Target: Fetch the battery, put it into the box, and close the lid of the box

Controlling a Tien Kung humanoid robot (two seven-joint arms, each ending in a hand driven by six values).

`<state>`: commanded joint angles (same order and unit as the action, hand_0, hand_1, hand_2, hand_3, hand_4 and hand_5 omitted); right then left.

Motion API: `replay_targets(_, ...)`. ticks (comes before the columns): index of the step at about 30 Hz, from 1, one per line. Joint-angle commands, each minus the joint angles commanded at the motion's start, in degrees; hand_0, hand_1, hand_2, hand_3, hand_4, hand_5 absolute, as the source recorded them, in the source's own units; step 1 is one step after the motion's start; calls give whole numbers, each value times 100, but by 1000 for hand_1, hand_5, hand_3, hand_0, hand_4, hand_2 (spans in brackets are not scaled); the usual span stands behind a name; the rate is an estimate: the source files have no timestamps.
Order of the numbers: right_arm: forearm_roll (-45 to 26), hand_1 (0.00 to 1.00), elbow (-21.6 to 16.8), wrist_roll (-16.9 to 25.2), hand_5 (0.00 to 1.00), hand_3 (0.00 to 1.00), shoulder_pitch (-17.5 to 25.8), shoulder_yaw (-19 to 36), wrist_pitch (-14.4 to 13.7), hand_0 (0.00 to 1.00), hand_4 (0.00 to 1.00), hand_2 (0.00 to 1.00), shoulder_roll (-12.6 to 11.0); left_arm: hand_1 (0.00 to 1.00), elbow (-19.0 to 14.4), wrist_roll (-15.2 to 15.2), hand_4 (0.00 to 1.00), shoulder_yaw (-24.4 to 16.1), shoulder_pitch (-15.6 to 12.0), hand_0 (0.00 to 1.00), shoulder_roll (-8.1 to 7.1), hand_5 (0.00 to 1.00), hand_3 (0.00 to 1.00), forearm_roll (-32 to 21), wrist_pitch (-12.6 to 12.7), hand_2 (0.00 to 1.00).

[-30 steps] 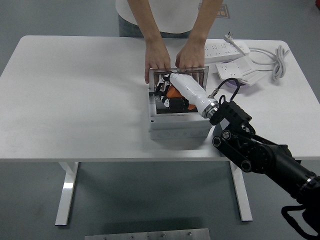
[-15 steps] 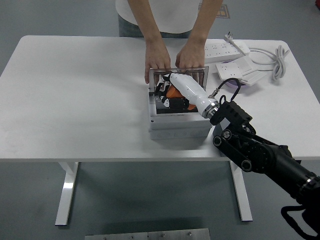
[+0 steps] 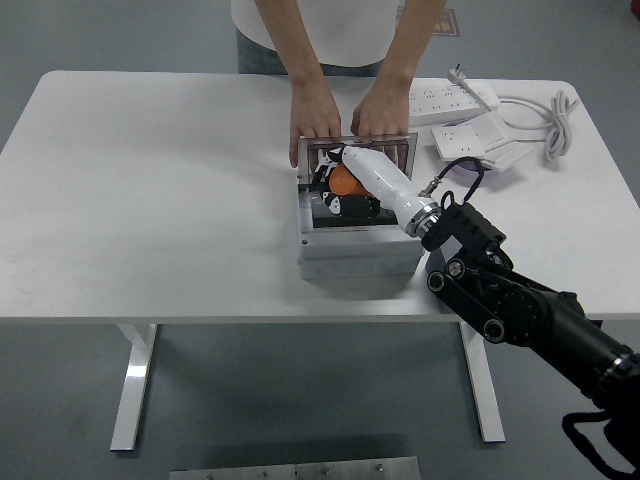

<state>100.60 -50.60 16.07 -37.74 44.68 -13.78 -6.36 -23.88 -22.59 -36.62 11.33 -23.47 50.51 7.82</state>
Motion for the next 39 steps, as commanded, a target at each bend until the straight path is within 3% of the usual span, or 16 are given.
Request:
replay_targets(15, -73, 470, -62, -58, 2, 547, -8, -78, 50, 575, 555, 491, -43, 698, -8, -26, 500, -14, -32, 632, 13, 2, 541, -15, 7, 573)
replay_targets(23, -525, 467, -342, -198, 14, 544, -20, -167, 108, 571, 557, 494, -449, 698, -6, -14, 500, 19, -115, 632, 0, 2, 541, -125, 57, 573)
replay_targets(24, -611, 437, -352, -208, 23, 534, -19, -157, 98, 493, 555, 487, -499, 698, -6, -15, 500, 20, -127, 632, -1, 2, 541, -136, 63, 573)
replay_targets(29, -975, 437, -403, -256, 23, 534, 24, -51, 37, 493, 555, 487, -690, 698, -7, -12, 500, 37, -167, 632, -3, 2, 541, -196, 83, 573)
replay_targets(30, -1013, 377, -419, -269, 28, 514, 33, -33, 30, 379, 551, 455, -713, 698, -7, -11, 500, 40, -172, 632, -3, 2, 541, -206, 86, 573)
replay_targets(35, -1177, 377, -565, -404, 28, 514, 83, 78, 35, 379, 551, 455, -842, 698, -9, -22, 500, 35, -210, 632, -7, 2, 541, -235, 100, 573)
replay_targets(36, -1194, 263, -582, -423, 26, 412, 84, 88, 36, 98, 579, 362, -860, 698, -11, -27, 500, 31, -217, 632, -8, 2, 541, -235, 101, 573)
replay_targets(39, -1261, 263, -596, -453, 26, 412, 84, 97, 35, 98, 579, 362, -899, 698, -12, -40, 500, 13, -230, 632, -19, 2, 541, -229, 101, 573)
